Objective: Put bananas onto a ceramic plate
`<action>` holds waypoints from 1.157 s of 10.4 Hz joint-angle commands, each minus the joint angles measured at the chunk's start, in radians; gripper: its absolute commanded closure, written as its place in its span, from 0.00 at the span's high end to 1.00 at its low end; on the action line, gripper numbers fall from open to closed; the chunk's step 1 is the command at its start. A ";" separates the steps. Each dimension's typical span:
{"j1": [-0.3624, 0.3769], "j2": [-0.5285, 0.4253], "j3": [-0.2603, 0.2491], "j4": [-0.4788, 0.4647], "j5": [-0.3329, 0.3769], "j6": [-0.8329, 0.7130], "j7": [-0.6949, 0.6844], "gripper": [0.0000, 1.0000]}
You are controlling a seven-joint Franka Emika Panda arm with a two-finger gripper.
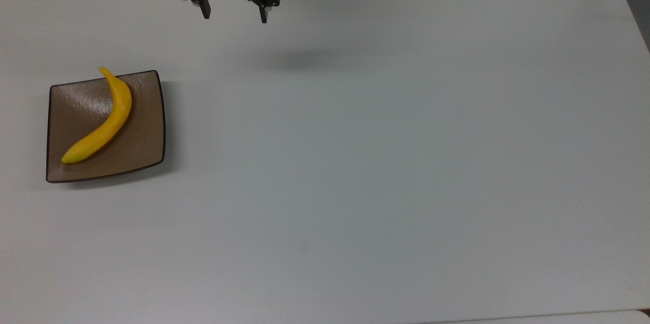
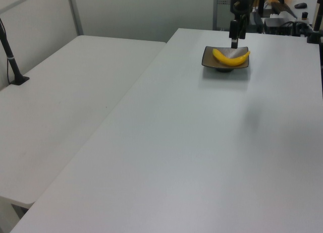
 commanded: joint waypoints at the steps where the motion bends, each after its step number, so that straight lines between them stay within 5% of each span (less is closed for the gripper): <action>1: 0.019 -0.085 0.006 -0.133 0.025 0.045 -0.031 1.00; 12: 0.022 -0.070 0.033 -0.128 -0.016 0.079 -0.032 1.00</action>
